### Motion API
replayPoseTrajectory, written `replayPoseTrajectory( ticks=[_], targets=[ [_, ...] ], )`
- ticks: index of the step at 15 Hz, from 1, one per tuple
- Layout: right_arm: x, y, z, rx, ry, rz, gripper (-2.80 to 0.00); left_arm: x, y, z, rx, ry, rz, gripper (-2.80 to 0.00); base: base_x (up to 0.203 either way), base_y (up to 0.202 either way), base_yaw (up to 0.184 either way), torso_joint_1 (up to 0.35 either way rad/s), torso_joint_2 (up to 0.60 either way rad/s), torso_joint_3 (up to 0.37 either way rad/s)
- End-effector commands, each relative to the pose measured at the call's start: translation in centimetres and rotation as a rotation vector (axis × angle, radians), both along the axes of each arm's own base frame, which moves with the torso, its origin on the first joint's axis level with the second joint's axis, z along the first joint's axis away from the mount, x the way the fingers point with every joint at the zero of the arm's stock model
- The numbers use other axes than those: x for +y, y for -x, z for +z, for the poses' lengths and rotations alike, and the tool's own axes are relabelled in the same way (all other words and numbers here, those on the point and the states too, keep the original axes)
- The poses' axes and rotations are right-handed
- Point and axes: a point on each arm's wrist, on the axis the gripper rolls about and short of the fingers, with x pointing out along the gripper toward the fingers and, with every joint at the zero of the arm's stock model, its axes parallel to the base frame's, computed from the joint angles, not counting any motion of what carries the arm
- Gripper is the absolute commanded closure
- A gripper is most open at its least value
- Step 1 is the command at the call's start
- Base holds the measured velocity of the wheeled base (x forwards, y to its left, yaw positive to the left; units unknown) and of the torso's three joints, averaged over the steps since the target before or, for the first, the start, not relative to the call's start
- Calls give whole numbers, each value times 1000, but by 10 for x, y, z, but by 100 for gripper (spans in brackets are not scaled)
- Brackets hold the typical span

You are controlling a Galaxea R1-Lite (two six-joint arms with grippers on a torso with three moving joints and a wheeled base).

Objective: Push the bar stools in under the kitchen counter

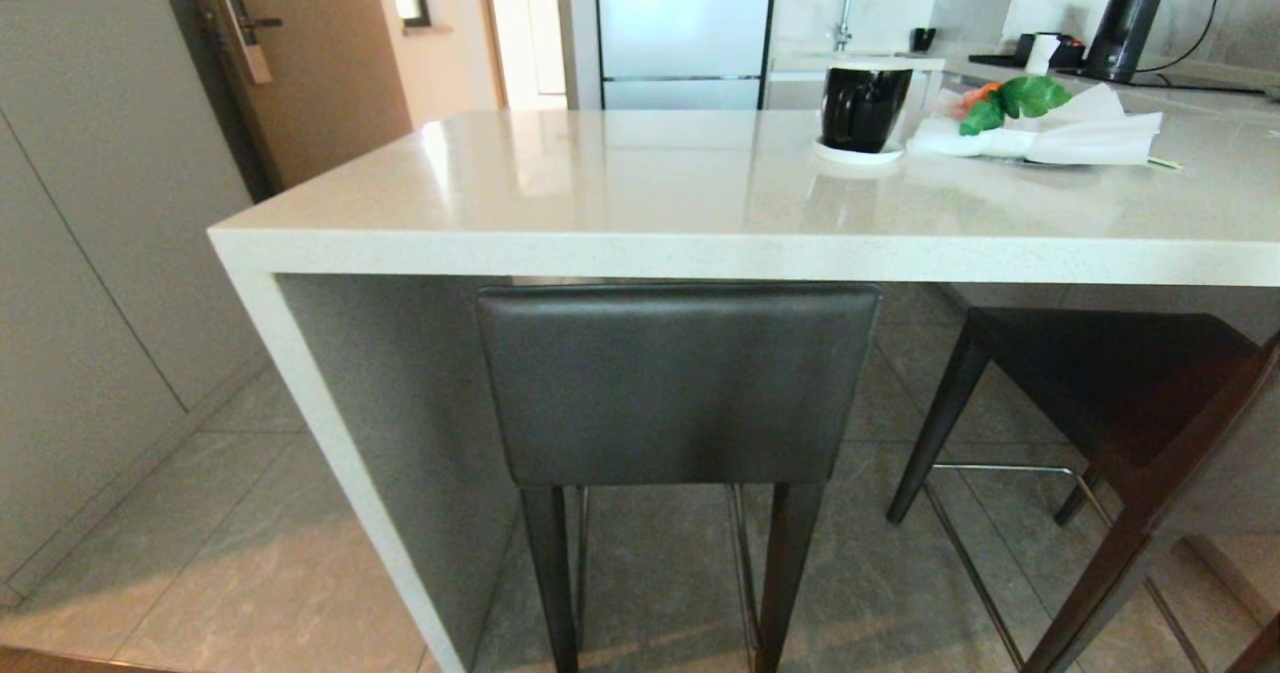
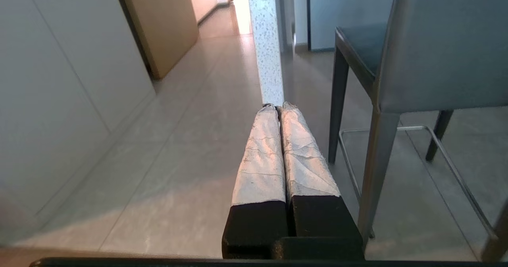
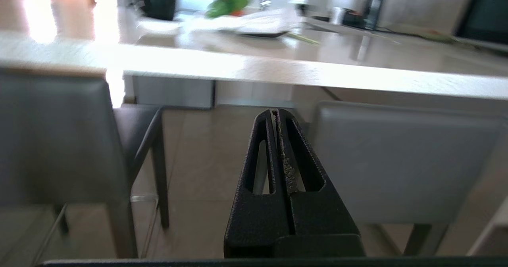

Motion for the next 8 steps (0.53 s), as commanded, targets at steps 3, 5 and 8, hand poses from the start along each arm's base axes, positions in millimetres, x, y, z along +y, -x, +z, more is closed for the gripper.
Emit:
replayPoseTrajectory(
  ticks=[3, 5, 8],
  targets=[
    [1, 9, -39, 6, 8, 45, 0, -1, -6, -18, 78, 39, -41, 0, 0, 0, 0, 0, 0, 0],
    [1, 3, -89, 102, 5, 78, 0, -1, -6, -26, 159, 42, -56, 0, 0, 0, 0, 0, 0, 0],
    [2, -15, -134, 253, -12, 125, 0, -1, -6, -27, 161, 47, -59, 0, 0, 0, 0, 0, 0, 0]
  ],
)
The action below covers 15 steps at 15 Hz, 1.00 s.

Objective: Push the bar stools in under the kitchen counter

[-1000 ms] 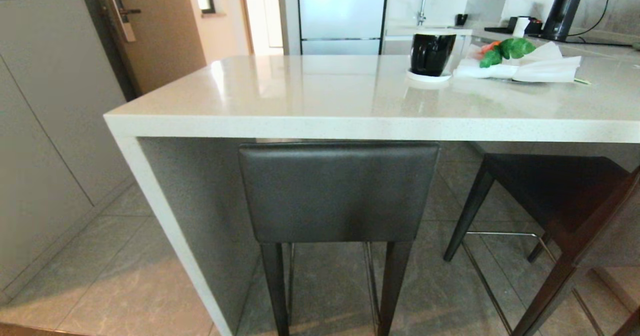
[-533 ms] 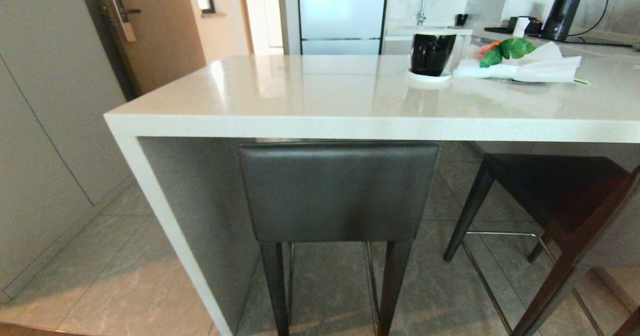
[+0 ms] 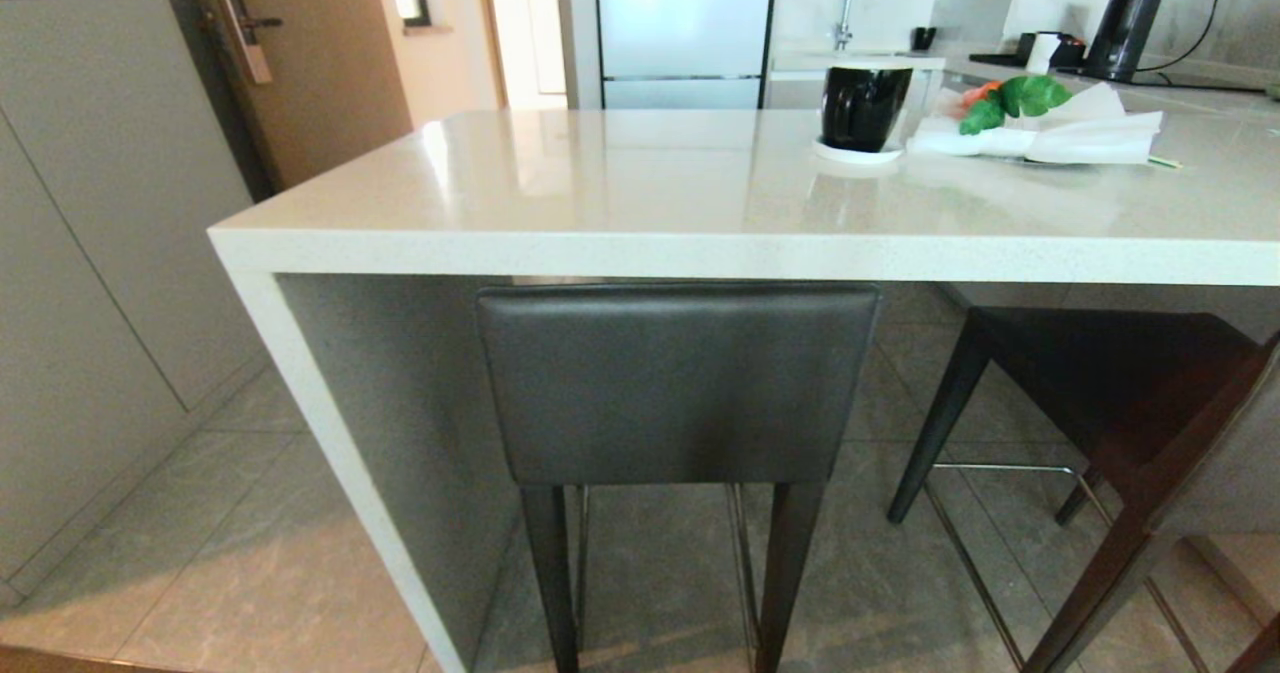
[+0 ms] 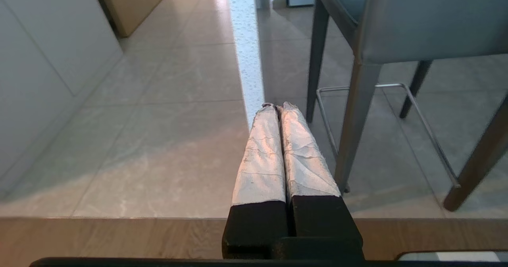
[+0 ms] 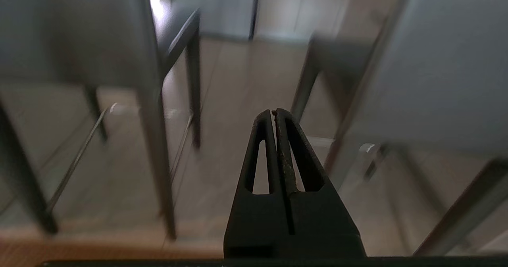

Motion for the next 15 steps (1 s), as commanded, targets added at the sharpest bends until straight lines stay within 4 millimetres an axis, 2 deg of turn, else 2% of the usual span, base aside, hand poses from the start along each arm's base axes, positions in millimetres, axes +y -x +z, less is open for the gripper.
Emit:
replayPoseTrajectory(
  ticks=[1, 10, 15],
  targets=[
    [0, -3, -22, 74, -36, 26, 0, 0, 0, -1, 6, 19, 2, 0, 0, 0, 0, 0, 0, 0],
    [0, -3, -23, 79, -54, 26, 0, 0, 0, -1, 6, 39, 7, 0, 0, 0, 0, 0, 0, 0],
    [0, -3, -22, 74, -127, -1, 0, 0, 0, -1, 6, 56, 12, 0, 0, 0, 0, 0, 0, 0]
  ],
)
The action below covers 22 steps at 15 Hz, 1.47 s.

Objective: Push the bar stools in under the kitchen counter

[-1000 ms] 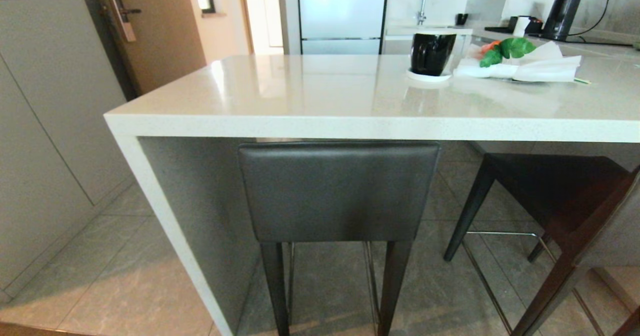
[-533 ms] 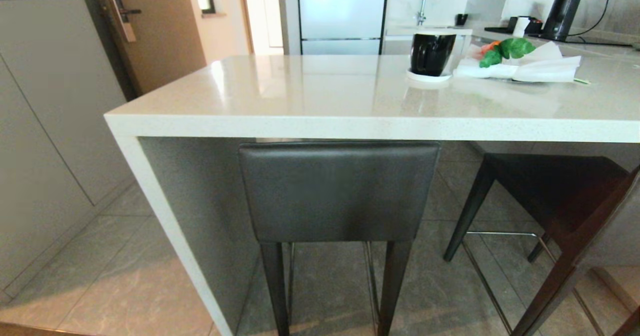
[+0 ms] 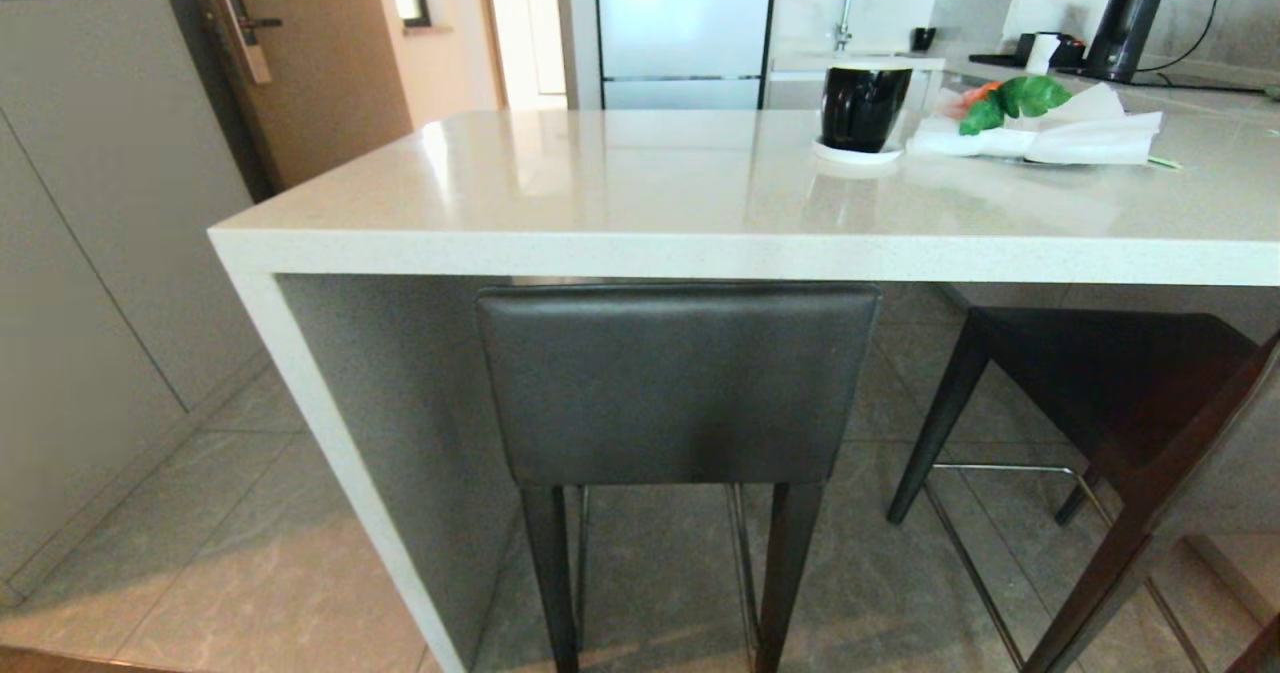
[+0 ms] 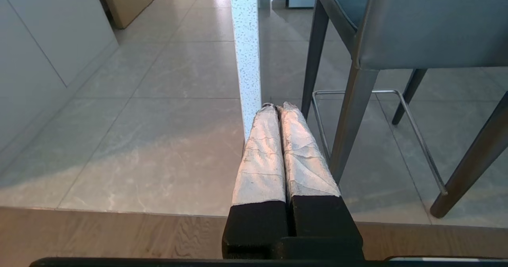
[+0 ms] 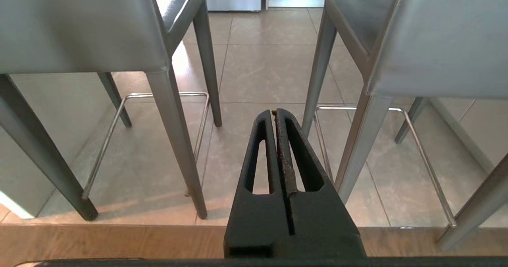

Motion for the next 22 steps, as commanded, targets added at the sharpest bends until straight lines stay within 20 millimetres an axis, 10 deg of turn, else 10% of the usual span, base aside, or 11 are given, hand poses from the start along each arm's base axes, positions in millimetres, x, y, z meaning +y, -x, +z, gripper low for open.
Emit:
replayPoseTrajectory(
  ticks=[1, 22],
  targets=[
    [0, 0, 0, 1, 0, 0, 0, 0, 0, -1, 4, 2, 1, 0, 0, 0, 0, 0, 0, 0],
    [0, 0, 0, 0, -34, -3, 0, 0, 0, 0, -3, 71, 2, 0, 0, 0, 0, 0, 0, 0]
  ],
)
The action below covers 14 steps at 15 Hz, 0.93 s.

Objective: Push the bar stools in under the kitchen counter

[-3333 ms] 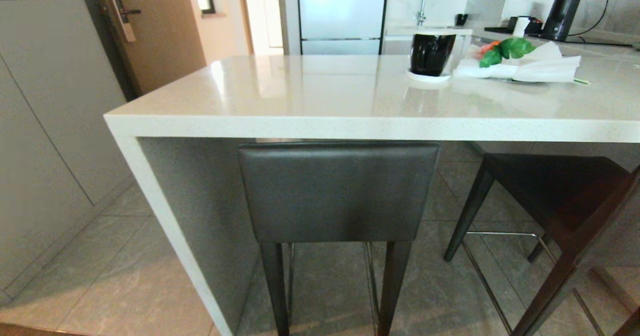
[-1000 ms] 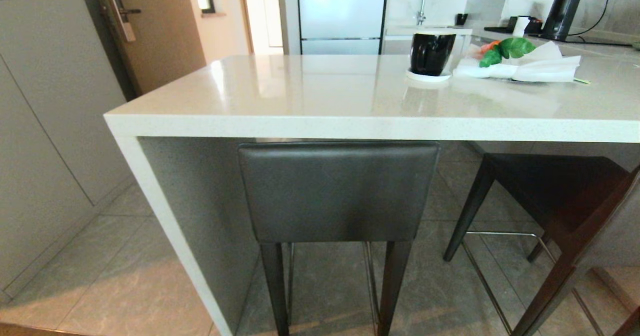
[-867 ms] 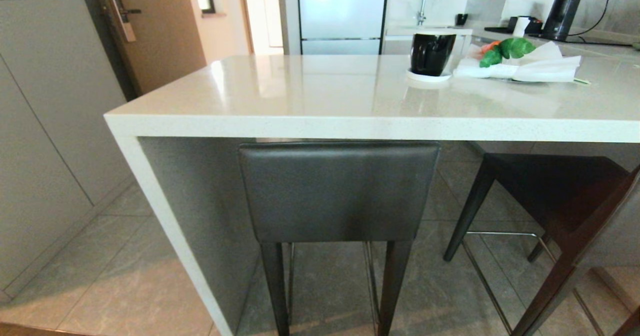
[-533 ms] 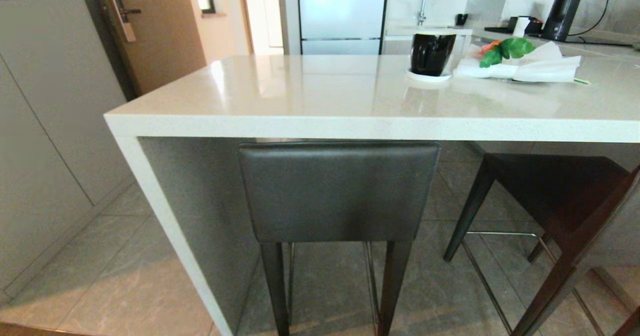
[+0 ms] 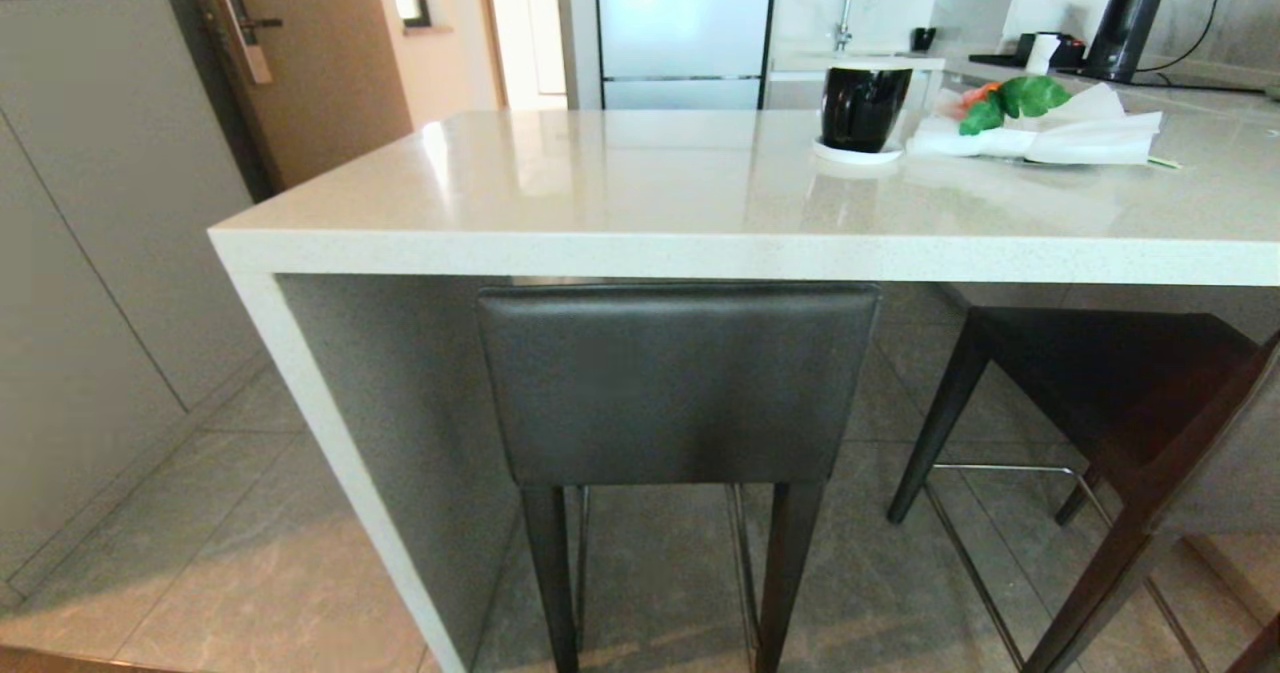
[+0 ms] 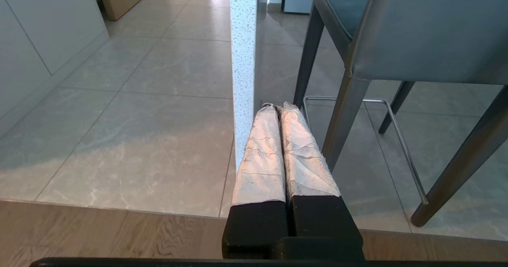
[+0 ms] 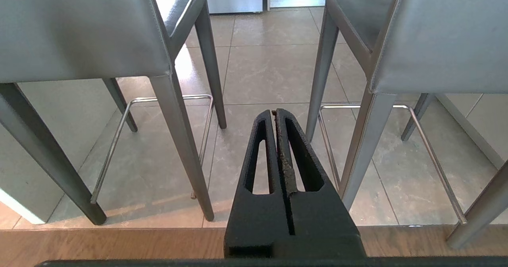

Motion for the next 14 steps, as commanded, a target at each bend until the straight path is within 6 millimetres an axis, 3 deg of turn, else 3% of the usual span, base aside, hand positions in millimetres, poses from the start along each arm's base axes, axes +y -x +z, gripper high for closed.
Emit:
replayPoseTrajectory(
  ticks=[1, 14],
  targets=[
    [0, 0, 0, 1, 0, 0, 0, 0, 0, -1, 3, 0, 0, 0, 0, 0, 0, 0, 0, 0],
    [0, 0, 0, 1, 0, 0, 0, 0, 0, -1, 4, 0, 0, 0, -10, 0, 0, 1, 0, 0]
  ],
)
